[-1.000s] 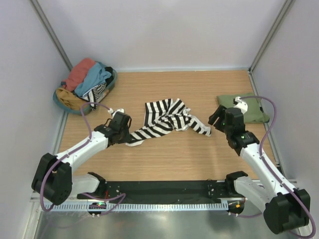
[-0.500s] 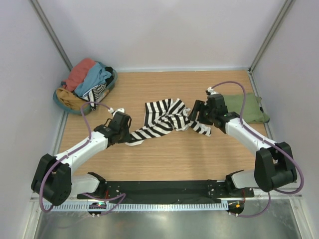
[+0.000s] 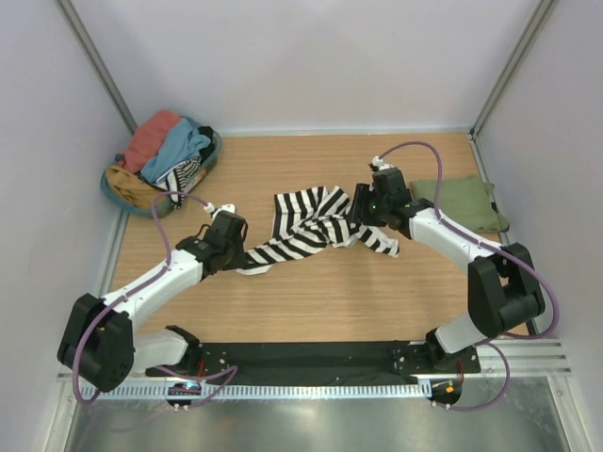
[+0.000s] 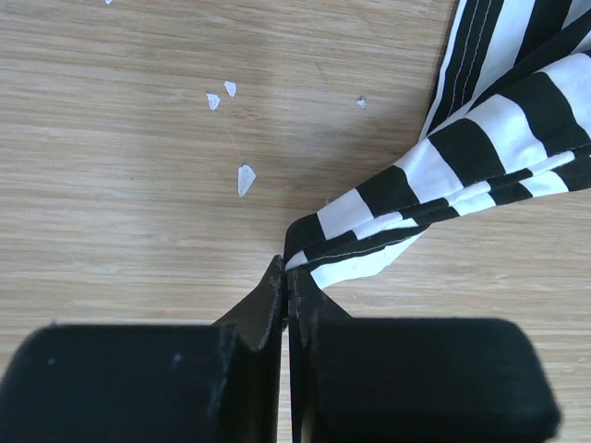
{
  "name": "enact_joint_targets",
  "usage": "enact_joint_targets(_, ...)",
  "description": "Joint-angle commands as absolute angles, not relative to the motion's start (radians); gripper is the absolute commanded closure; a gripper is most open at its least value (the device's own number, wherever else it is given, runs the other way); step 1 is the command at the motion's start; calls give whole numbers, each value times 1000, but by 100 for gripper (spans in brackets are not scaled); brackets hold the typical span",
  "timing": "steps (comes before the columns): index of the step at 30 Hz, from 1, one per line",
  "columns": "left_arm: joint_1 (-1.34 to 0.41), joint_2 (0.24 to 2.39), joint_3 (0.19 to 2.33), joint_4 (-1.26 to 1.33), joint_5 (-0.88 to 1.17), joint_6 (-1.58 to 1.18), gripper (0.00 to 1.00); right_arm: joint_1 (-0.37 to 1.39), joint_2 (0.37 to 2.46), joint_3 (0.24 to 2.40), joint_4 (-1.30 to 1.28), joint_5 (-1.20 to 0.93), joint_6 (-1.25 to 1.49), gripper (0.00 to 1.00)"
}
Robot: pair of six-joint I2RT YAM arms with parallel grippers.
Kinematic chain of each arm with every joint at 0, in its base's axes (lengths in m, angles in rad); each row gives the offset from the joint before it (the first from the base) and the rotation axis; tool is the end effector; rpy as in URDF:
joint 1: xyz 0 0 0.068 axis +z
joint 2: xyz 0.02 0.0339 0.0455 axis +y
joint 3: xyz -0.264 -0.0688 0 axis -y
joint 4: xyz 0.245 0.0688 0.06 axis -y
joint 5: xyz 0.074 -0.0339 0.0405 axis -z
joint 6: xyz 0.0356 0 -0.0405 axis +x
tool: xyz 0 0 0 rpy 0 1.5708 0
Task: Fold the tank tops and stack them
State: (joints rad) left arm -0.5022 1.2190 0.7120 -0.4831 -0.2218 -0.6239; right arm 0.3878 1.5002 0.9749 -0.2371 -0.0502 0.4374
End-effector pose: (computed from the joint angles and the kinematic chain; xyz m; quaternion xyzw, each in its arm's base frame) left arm 0.2071 -0.1048 0.2039 -0.0895 0.9486 -0.0622 0.2972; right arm 0.2980 0.1237 0.2302 0.0129 0.9191 0.1788 0.3509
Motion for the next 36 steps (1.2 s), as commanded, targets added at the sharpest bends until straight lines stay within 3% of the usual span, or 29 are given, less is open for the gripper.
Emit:
enact_joint_targets(1,-505,1197,729,-465,-258,-614,100,403,1505,1020,-249,-5,405,50)
enact_joint_targets(6,-505,1195,736,-469,-262,-612,100,406,1482,1014,-248,66,405,89)
enact_joint_targets(9,-505,1198,747,-469,-271,-614,100,405,1467,1026,-261,78,402,99)
enact_joint_targets(16,-502,1288,939,-512,-336,-617,100,407,1450,1164,-330,172,379,99)
enact_joint_targets(25,-485,1365,1465,-693,-448,-552,100,403,1364,1503,-460,249,284,99)
enact_joint_targets(28,-483,1295,1613,-733,-446,-517,100,405,1225,1497,-408,203,265,99)
enact_joint_targets(36,-529,947,1552,-499,-341,-428,100,403,852,1367,-224,-53,206,99)
